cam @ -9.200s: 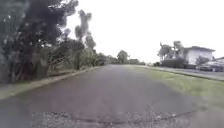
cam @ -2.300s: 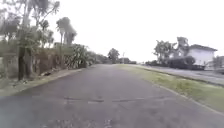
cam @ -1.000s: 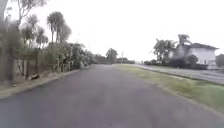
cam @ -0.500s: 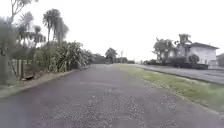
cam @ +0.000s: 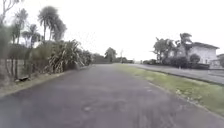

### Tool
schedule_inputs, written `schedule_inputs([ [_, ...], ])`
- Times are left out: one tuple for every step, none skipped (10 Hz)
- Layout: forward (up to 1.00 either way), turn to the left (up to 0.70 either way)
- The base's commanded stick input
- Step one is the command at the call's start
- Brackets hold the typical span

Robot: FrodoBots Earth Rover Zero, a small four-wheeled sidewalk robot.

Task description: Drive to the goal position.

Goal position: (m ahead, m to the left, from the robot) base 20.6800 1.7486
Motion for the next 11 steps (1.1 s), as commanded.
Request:
schedule_inputs([
  [1.0, 0.0],
  [1.0, 0.0],
  [1.0, 0.0],
  [1.0, 0.0],
  [1.0, 0.0],
  [1.0, 0.0],
  [1.0, 0.0],
  [1.0, 0.0],
  [1.0, 0.0],
  [1.0, 0.0],
  [1.0, 0.0],
])
